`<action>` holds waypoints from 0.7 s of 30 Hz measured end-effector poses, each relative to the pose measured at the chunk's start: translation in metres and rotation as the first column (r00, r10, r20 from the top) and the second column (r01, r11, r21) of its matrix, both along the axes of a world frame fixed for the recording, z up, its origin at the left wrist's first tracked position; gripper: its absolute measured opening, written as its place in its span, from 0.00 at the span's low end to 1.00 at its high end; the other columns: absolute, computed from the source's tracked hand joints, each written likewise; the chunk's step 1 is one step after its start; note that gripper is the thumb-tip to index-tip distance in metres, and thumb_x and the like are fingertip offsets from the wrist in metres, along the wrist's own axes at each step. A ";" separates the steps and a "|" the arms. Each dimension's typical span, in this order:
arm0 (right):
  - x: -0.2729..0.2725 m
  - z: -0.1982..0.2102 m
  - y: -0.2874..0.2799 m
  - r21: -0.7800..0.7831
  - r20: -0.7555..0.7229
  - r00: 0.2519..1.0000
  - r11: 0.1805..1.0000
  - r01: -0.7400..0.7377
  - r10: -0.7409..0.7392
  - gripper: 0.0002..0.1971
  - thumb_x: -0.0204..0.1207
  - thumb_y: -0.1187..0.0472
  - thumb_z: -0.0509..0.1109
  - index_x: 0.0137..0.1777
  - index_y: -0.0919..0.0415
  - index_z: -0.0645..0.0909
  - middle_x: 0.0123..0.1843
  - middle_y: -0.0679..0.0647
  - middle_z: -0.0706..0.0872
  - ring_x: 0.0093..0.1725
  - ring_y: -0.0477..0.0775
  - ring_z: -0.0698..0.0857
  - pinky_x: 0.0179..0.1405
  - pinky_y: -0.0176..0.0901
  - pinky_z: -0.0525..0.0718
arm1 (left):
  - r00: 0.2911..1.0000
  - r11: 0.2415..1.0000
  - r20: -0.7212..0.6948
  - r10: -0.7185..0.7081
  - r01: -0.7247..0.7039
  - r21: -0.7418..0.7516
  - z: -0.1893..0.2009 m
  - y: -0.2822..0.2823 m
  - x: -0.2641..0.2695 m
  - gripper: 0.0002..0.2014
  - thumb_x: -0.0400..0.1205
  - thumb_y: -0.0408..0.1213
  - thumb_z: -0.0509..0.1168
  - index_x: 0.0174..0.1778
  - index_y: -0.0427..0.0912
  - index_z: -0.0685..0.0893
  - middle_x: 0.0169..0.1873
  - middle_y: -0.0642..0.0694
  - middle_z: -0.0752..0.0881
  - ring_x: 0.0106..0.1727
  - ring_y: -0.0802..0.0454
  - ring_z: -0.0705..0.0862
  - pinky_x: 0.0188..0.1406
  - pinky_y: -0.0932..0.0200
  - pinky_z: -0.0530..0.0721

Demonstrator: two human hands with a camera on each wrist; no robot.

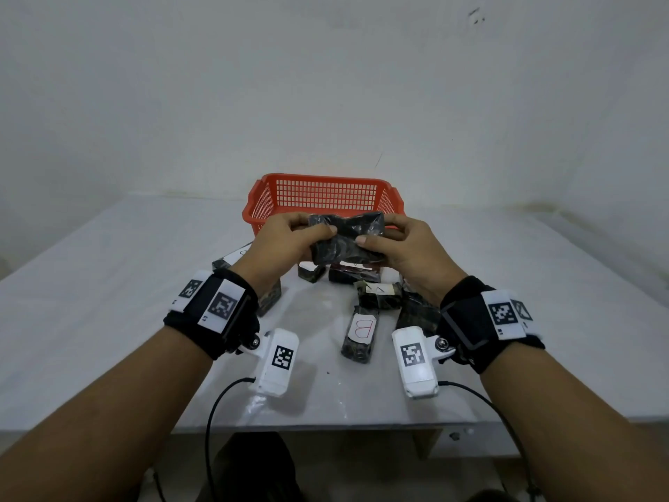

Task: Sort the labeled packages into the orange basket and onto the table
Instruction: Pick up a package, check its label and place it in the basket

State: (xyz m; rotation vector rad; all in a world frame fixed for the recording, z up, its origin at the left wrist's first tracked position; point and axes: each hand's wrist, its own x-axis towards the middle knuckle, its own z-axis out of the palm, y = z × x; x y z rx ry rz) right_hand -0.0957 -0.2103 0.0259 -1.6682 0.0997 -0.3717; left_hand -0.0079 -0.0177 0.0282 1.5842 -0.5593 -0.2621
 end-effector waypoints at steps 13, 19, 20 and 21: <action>-0.008 0.008 -0.003 0.001 0.099 0.995 1.000 -0.001 0.001 0.13 0.79 0.74 0.74 0.64 0.69 0.85 0.55 0.61 0.91 0.53 0.53 0.92 0.53 0.42 0.90 | 0.982 0.972 0.187 -0.019 -0.026 0.235 -0.002 0.005 0.002 0.17 0.76 0.24 0.79 0.51 0.49 0.84 0.56 0.46 0.90 0.58 0.49 0.90 0.54 0.57 0.89; -0.012 0.011 0.003 0.128 -0.047 0.986 0.980 -0.153 0.160 0.11 0.84 0.62 0.73 0.62 0.67 0.86 0.57 0.61 0.91 0.57 0.57 0.91 0.65 0.49 0.88 | 0.979 0.991 0.204 -0.012 -0.016 0.135 -0.004 0.003 -0.001 0.20 0.74 0.23 0.80 0.59 0.38 0.84 0.51 0.45 0.92 0.49 0.59 0.92 0.54 0.60 0.90; -0.013 0.011 0.004 0.154 -0.073 0.980 0.973 -0.174 0.187 0.14 0.83 0.58 0.73 0.62 0.67 0.86 0.57 0.60 0.91 0.57 0.57 0.90 0.67 0.50 0.86 | 0.978 0.992 0.207 -0.028 0.001 0.129 -0.003 0.003 -0.002 0.20 0.75 0.23 0.80 0.61 0.37 0.84 0.51 0.44 0.92 0.48 0.59 0.92 0.54 0.61 0.90; -0.015 0.011 0.005 0.182 -0.088 0.972 0.963 -0.198 0.216 0.16 0.82 0.56 0.74 0.64 0.67 0.86 0.56 0.60 0.91 0.56 0.56 0.91 0.67 0.49 0.87 | 0.976 0.991 0.215 -0.043 0.013 0.136 -0.003 0.002 -0.003 0.20 0.75 0.23 0.79 0.62 0.36 0.83 0.51 0.42 0.92 0.49 0.57 0.92 0.55 0.59 0.90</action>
